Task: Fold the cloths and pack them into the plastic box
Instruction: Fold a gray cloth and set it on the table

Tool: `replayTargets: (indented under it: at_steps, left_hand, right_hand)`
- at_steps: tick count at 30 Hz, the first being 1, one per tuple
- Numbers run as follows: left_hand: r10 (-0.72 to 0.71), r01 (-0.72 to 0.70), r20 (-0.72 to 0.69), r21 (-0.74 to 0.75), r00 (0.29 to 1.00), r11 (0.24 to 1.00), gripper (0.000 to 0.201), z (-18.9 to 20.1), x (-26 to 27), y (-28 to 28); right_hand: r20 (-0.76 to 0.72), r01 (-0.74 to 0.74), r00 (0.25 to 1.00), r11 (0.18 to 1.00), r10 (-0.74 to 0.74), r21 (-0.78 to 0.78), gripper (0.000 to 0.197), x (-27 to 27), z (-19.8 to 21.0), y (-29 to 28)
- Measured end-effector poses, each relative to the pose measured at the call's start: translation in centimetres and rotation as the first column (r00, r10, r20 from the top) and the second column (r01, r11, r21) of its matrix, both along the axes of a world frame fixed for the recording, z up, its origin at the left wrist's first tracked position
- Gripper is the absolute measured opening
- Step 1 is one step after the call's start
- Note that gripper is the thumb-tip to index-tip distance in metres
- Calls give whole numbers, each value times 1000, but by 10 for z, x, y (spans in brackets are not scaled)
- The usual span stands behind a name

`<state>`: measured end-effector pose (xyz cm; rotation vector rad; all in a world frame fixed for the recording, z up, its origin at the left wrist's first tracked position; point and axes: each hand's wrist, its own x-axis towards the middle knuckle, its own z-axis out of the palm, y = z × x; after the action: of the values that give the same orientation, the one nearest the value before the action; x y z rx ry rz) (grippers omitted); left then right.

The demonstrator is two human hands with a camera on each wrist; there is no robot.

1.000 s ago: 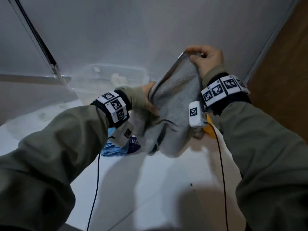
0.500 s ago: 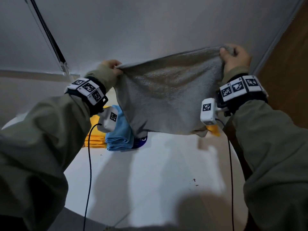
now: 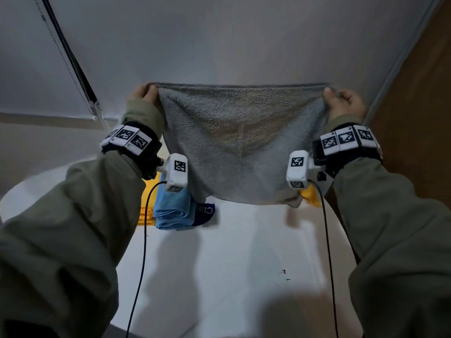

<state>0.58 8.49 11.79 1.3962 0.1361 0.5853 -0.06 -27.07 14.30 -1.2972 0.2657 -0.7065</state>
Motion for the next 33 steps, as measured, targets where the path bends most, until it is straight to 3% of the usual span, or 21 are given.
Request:
replayTargets:
  at_steps: [5, 8, 11, 13, 14, 16, 20, 25, 29, 31, 33]
  left_hand:
    - [102, -98, 58, -72, 993, 993, 33, 16, 9, -6]
    - [43, -15, 125, -217, 991, 976, 34, 34, 10, 0]
    - [-277, 305, 142, -257, 950, 917, 25, 50, -9, -25]
    - [-527, 547, 146, -220, 837, 808, 12, 57, -25, -56]
    - [-605, 619, 136, -132, 785, 774, 11, 58, -30, -70]
    - [-687, 689, 124, 32, 716, 724, 20, 54, -33, -91]
    - [-718, 729, 190, 21, 669, 685, 17, 47, -35, -109]
    - [-690, 691, 128, 38, 713, 722, 13, 49, -40, -103]
    - [-753, 756, 123, 28, 647, 654, 26, 51, -44, -101]
    - [-784, 784, 101, 48, 613, 619, 27, 51, -47, -101]
    - [-737, 733, 71, 75, 672, 676, 19, 51, -48, -104]
  right_hand:
    - [137, -129, 986, 951, 94, 281, 40, -6, 10, 9]
    - [279, -307, 940, 843, 196, 442, 41, -11, 16, 14]
    - [306, -472, 873, 818, 380, 329, 40, -10, 20, 22]
    - [255, -587, 800, 797, 543, 145, 42, -13, 24, 42]
    - [230, -640, 756, 766, 613, 60, 43, -16, 27, 55]
    - [214, -738, 657, 675, 723, -16, 45, -23, 29, 80]
    - [247, -846, 513, 533, 822, -15, 48, -30, 30, 102]
    - [242, -852, 505, 524, 829, -16, 45, -28, 29, 104]
    - [166, -845, 522, 534, 837, -37, 39, -30, 29, 104]
    - [81, -822, 561, 566, 824, -66, 34, -31, 31, 103]
    - [-14, -763, 640, 634, 768, -128, 35, -29, 30, 104]
